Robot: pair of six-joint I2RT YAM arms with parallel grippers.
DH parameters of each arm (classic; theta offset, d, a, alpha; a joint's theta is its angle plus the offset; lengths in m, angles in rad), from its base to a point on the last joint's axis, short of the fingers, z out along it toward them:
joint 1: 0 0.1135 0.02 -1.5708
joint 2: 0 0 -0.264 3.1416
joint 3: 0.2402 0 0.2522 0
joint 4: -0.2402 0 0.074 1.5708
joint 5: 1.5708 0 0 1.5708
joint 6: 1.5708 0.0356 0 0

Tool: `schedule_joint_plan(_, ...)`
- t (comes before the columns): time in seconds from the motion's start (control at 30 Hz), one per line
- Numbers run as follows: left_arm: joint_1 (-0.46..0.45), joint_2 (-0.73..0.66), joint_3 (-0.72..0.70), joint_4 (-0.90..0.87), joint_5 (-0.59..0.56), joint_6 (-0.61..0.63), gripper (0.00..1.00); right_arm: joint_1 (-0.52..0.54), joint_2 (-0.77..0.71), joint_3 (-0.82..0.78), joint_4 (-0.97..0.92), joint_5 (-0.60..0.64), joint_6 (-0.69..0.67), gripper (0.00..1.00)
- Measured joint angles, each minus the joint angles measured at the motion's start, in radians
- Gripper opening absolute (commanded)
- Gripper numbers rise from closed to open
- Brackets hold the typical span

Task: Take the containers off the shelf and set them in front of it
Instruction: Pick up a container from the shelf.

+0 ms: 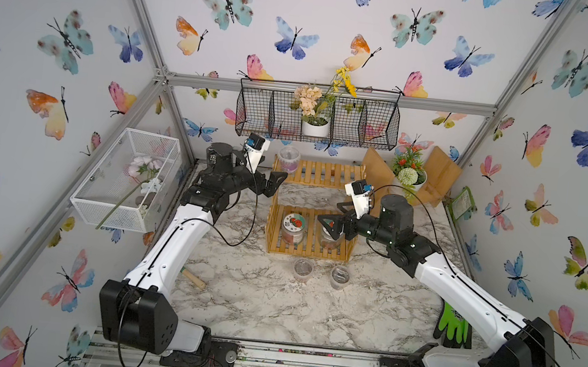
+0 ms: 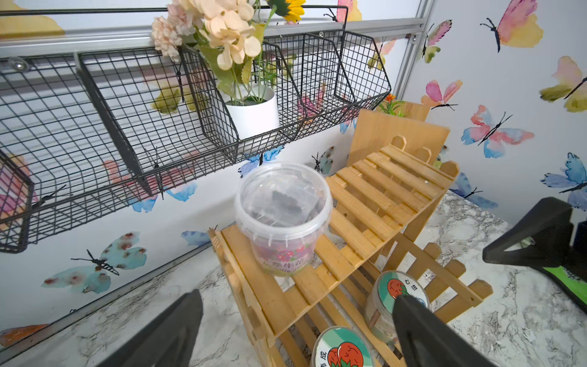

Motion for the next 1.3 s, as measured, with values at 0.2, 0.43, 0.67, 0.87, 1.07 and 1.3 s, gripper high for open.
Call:
schedule_joint_plan(0.2,-0.017,0.051,0.048,0.006,-0.002,0.013,0.99,-0.064,0.0,0.058,-0.042,-0.095,0.017,0.98)
schedule_joint_plan(0.43,-0.031,0.105,0.086,0.011,-0.003,0.026,0.99,-0.103,-0.005,0.093,-0.073,-0.135,0.021,0.98)
schedule_joint_plan(0.67,-0.046,0.183,0.156,0.016,-0.018,0.032,0.99,-0.146,-0.006,0.095,-0.089,-0.166,0.027,0.98)
schedule_joint_plan(0.87,-0.058,0.247,0.216,0.017,-0.04,0.032,0.99,-0.179,-0.006,0.098,-0.09,-0.187,0.028,0.98)
schedule_joint_plan(1.07,-0.062,0.291,0.253,0.022,-0.064,0.032,0.99,-0.201,-0.005,0.115,-0.092,-0.208,0.03,0.98)
schedule_joint_plan(1.3,-0.066,0.317,0.276,0.031,-0.075,0.028,0.94,-0.221,0.002,0.129,-0.093,-0.222,0.035,0.98)
